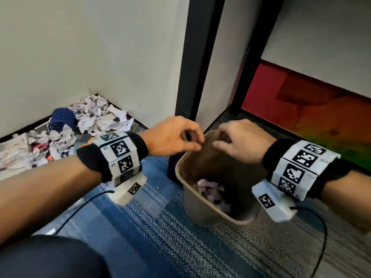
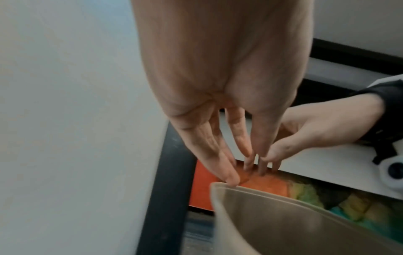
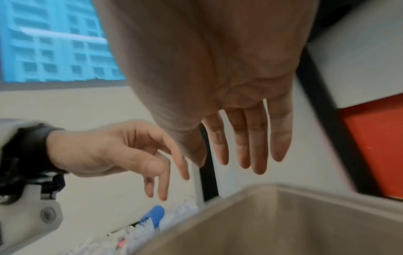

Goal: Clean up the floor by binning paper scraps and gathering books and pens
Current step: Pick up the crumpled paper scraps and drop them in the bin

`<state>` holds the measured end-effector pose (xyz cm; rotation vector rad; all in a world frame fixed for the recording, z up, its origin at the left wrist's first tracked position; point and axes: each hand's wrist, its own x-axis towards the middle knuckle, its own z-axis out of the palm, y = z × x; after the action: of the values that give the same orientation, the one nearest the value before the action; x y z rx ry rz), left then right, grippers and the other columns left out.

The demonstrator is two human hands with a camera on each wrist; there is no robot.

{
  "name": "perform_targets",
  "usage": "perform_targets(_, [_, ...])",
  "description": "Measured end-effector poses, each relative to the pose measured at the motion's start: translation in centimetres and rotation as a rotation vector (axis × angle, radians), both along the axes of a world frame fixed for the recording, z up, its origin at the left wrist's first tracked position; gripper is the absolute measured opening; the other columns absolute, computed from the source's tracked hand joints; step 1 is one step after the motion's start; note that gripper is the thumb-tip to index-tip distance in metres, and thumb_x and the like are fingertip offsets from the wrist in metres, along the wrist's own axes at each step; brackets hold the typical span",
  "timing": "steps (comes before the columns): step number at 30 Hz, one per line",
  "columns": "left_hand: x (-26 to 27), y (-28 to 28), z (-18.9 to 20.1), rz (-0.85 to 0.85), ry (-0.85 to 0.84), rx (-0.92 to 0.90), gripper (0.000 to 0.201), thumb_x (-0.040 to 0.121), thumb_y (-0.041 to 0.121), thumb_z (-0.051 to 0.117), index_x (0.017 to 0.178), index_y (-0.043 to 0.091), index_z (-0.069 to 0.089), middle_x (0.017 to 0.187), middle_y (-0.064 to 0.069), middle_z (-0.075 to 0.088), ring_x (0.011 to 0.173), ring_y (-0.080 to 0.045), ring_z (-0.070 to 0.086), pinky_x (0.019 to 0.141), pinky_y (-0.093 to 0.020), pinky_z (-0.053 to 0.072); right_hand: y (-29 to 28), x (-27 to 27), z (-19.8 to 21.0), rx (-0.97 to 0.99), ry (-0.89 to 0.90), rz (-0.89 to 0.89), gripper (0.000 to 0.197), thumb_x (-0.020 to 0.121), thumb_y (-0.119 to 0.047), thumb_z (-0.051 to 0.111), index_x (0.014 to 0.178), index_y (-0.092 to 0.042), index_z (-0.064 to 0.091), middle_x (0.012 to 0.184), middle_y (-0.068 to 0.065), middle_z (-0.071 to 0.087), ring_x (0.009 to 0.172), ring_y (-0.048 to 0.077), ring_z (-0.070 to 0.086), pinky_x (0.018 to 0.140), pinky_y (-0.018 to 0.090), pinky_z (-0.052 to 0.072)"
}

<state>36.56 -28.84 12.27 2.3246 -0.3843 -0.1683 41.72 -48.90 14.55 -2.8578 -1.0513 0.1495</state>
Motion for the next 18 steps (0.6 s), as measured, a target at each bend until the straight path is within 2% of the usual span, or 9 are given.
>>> perform_targets(2, [-0.6, 3.3, 1.5, 0.063, 0.039, 0.03, 0.009, 0.087, 0.016, 0.072, 0.095, 0.014, 0.069, 0.082, 0.005, 0.07, 0.065, -0.015, 0.067, 0.061, -0.019, 0.052, 2.7, -0.1, 1.6, 0.051, -0.041, 0.063, 0.024, 0.089, -0.045, 0.056, 0.094, -0.023, 0.063, 0.099, 0.004, 0.068, 0.098, 0.027, 0.061, 0.079, 0.035, 0.05])
perform_targets(4, [-0.6, 7.1, 2.4, 0.07, 0.127, 0.254, 0.005, 0.087, 0.019, 0.071, 0.091, 0.017, 0.069, 0.074, 0.012, 0.07, 0.064, -0.014, 0.066, 0.061, -0.019, 0.049, 5.9, -0.3, 2.8, -0.005, -0.07, 0.149, 0.028, 0.089, -0.046, 0.054, 0.099, -0.021, 0.063, 0.101, 0.004, 0.067, 0.099, 0.027, 0.06, 0.076, 0.033, 0.047])
perform_targets(6, [-0.4, 10.8, 3.0, 0.062, 0.274, 0.636, 0.014, 0.088, 0.03, 0.068, 0.097, 0.021, 0.069, 0.087, 0.009, 0.074, 0.074, -0.016, 0.065, 0.066, -0.021, 0.052, 10.2, -0.8, 3.5, -0.11, -0.069, 0.225, 0.033, 0.089, -0.047, 0.053, 0.105, -0.02, 0.062, 0.104, 0.006, 0.065, 0.1, 0.029, 0.06, 0.075, 0.033, 0.046])
perform_targets(8, [-0.5, 14.1, 3.1, 0.117, 0.419, 0.978, 0.032, 0.092, 0.038, 0.061, 0.114, 0.015, 0.067, 0.11, -0.005, 0.071, 0.084, -0.021, 0.059, 0.056, -0.009, 0.048, 14.7, -1.6, 3.8, -0.203, -0.071, 0.282, 0.038, 0.089, -0.048, 0.054, 0.111, -0.018, 0.062, 0.107, 0.006, 0.065, 0.101, 0.03, 0.061, 0.078, 0.034, 0.048])
perform_targets(9, [-0.3, 14.9, 2.7, 0.141, 0.418, 1.066, 0.038, 0.094, 0.038, 0.059, 0.12, 0.011, 0.064, 0.116, -0.008, 0.068, 0.09, -0.023, 0.059, 0.058, -0.007, 0.047, 15.9, -1.8, 3.7, -0.231, -0.054, 0.296, 0.039, 0.09, -0.047, 0.054, 0.113, -0.016, 0.062, 0.108, 0.007, 0.066, 0.1, 0.03, 0.061, 0.077, 0.033, 0.048])
perform_targets(11, [-0.9, 18.7, 2.2, 0.236, 0.341, 1.059, 0.04, 0.094, 0.037, 0.059, 0.124, 0.01, 0.062, 0.119, -0.01, 0.067, 0.107, -0.026, 0.061, 0.08, -0.021, 0.047, 20.1, -2.6, 3.2, -0.264, -0.018, 0.313, 0.044, 0.091, -0.049, 0.052, 0.114, -0.012, 0.06, 0.108, 0.01, 0.066, 0.097, 0.031, 0.062, 0.074, 0.031, 0.046])
perform_targets(12, [-1.2, 21.3, 1.2, 0.268, 0.303, 1.041, 0.039, 0.093, 0.036, 0.06, 0.123, 0.011, 0.064, 0.119, -0.011, 0.067, 0.111, -0.027, 0.06, 0.084, -0.027, 0.045, 22.5, -3.1, 2.8, -0.289, -0.009, 0.319, 0.048, 0.091, -0.05, 0.05, 0.114, -0.01, 0.06, 0.107, 0.011, 0.066, 0.094, 0.031, 0.061, 0.072, 0.031, 0.044])
perform_targets(15, [-1.5, 28.3, -3.3, 0.302, 0.35, 1.019, 0.037, 0.091, 0.035, 0.062, 0.115, 0.009, 0.068, 0.116, -0.012, 0.068, 0.108, -0.03, 0.061, 0.086, -0.031, 0.047, 27.9, -3.6, 0.3, -0.369, -0.028, 0.308, 0.047, 0.094, -0.047, 0.047, 0.111, -0.006, 0.061, 0.105, 0.013, 0.066, 0.082, 0.027, 0.055, 0.066, 0.029, 0.037])
perform_targets(18, [-2.6, 34.4, -7.5, 0.342, 0.42, 0.987, 0.029, 0.089, 0.035, 0.063, 0.103, 0.01, 0.069, 0.099, -0.009, 0.066, 0.088, -0.027, 0.062, 0.08, -0.03, 0.052, 32.9, -2.8, -2.4, -0.431, 0.004, 0.245, 0.046, 0.094, -0.047, 0.046, 0.114, -0.008, 0.061, 0.108, 0.014, 0.066, 0.094, 0.031, 0.061, 0.069, 0.029, 0.041])
